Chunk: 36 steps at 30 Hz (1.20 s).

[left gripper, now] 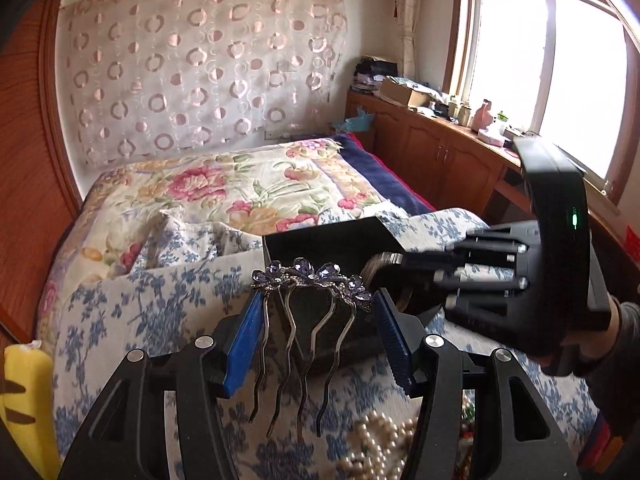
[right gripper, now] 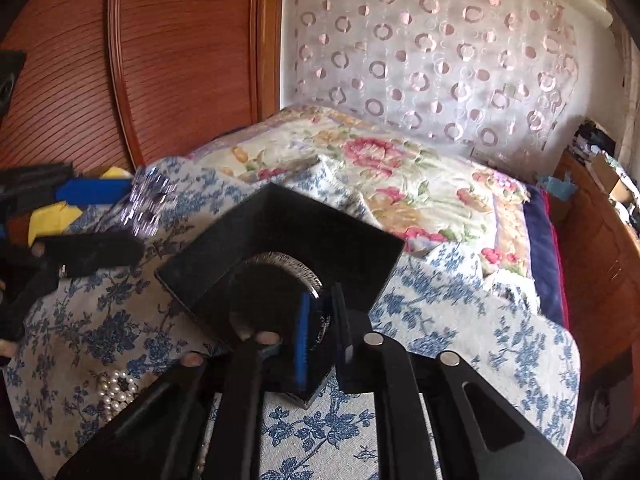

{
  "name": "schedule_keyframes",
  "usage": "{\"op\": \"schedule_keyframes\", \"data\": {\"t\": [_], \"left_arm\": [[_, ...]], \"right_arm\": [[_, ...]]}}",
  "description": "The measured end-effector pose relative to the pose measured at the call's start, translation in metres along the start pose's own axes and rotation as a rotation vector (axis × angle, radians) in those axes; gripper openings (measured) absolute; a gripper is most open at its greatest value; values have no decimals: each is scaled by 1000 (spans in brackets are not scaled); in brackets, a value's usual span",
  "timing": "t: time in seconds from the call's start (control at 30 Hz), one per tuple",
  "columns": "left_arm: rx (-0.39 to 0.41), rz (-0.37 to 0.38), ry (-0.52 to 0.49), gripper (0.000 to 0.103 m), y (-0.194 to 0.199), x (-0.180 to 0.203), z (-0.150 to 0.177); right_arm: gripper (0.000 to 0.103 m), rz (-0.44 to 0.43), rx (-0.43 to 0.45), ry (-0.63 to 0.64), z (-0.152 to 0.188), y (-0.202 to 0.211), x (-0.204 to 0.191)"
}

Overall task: Organize jewelry
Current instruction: 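Carry the comb over the black box with the left tool while the right tool drops the bangle in, then open the left tool to drop the hair comb into the black box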

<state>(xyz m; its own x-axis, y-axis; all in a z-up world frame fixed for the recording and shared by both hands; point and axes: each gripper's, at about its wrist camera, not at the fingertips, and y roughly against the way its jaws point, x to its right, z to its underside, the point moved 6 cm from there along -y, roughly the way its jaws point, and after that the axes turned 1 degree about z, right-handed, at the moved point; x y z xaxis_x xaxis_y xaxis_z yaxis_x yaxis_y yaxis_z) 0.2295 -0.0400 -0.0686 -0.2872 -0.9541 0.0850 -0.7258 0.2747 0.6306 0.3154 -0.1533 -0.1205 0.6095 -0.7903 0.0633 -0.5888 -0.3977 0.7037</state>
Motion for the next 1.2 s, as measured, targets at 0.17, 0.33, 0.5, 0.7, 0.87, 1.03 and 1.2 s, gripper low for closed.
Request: {"op": "schedule_keyframes", "data": {"t": [0.17, 0.33, 0.5, 0.7, 0.87, 1.03, 1.2], "left_arm": [[-7, 8, -11, 54, -17, 1, -10], [-20, 18, -19, 54, -34, 4, -18], [-38, 24, -38, 54, -55, 10, -26], [-64, 20, -57, 54, -77, 17, -31], [-89, 14, -65, 63, -89, 22, -27], [-80, 14, -54, 68, -84, 21, -26], [-55, 20, -50, 68, -60, 23, -18]], "right_arm": [[38, -15, 18, 11, 1, 3, -3], [38, -7, 46, -22, 2, 17, 10], [38, 26, 61, -68, 10, 27, 31], [38, 51, 60, -125, 28, 34, 49], [38, 59, 60, -144, 40, 37, 55], [38, 70, 67, -150, 44, 43, 56], [38, 74, 84, -153, 47, 55, 47]]}}
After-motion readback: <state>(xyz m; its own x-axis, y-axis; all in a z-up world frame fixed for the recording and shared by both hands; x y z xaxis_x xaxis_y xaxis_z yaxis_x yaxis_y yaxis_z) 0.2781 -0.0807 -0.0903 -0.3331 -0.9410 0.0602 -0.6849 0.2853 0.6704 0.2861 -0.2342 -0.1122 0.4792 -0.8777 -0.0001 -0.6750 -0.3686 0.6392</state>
